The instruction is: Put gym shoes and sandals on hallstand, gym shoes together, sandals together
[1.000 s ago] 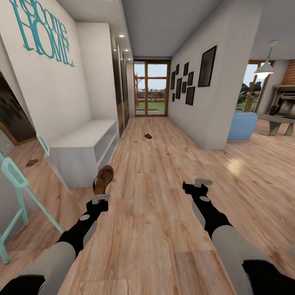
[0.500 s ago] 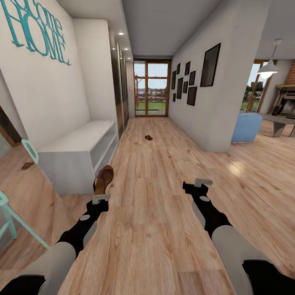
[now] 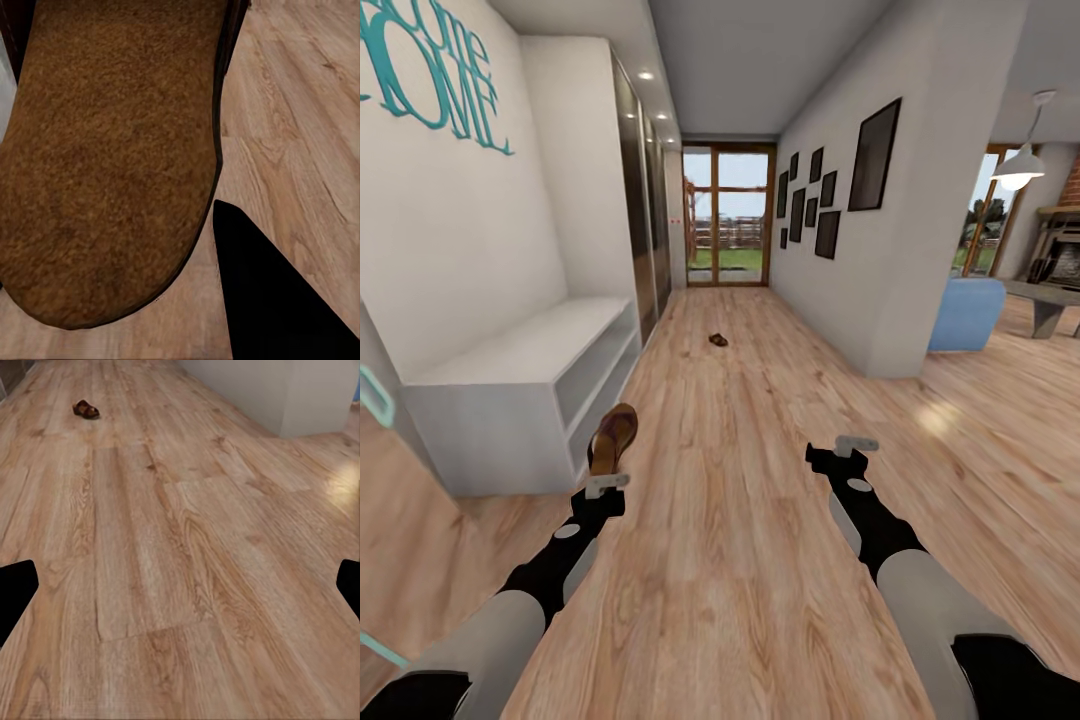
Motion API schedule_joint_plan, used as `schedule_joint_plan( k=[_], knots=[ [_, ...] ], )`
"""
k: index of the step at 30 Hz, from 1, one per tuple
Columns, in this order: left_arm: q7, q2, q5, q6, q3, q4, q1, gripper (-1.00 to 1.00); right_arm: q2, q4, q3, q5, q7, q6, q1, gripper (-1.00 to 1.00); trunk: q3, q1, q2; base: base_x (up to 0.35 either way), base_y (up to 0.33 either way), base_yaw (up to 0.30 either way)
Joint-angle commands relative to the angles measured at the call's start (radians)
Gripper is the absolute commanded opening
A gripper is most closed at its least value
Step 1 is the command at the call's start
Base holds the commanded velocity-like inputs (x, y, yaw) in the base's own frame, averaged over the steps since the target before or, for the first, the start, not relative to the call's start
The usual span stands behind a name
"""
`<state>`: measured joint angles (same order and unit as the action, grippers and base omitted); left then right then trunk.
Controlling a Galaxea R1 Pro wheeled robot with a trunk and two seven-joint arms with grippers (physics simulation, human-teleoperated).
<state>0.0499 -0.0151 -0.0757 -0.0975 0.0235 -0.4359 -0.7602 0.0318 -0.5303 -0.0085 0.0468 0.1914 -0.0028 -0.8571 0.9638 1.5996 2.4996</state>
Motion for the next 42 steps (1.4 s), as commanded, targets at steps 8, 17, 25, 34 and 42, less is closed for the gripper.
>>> schedule_joint_plan(
  k=[8,17,25,34,42],
  knots=[
    [0.002,0.0,-0.004,-0.002,0.003,0.0,-0.001,-1.0,0.0,0.0,-0.001,0.004,0.002,0.0,0.0,1.0,0.001,0.0,0.0,0.348,-0.083,0.0],
    [0.002,0.0,-0.004,-0.002,0.003,0.0,-0.001,-1.0,0.0,0.0,-0.001,0.005,0.002,0.0,0.0,1.0,0.001,0.0,0.0,0.348,-0.045,0.0],
    [0.002,0.0,-0.004,-0.002,0.003,0.0,-0.001,-1.0,0.0,0.0,-0.001,0.005,0.002,0.0,0.0,1.0,0.001,0.0,0.0,0.349,-0.001,0.0],
    [0.002,0.0,-0.004,-0.002,0.003,0.0,-0.001,-1.0,0.0,0.0,-0.001,0.004,0.002,0.0,0.0,1.0,0.001,0.0,0.0,0.349,0.0,0.0],
    [0.002,0.0,-0.004,-0.002,0.003,0.0,-0.001,-1.0,0.0,0.0,-0.001,0.004,0.002,0.0,0.0,1.0,0.001,0.0,0.0,0.349,0.0,0.0]
  ],
)
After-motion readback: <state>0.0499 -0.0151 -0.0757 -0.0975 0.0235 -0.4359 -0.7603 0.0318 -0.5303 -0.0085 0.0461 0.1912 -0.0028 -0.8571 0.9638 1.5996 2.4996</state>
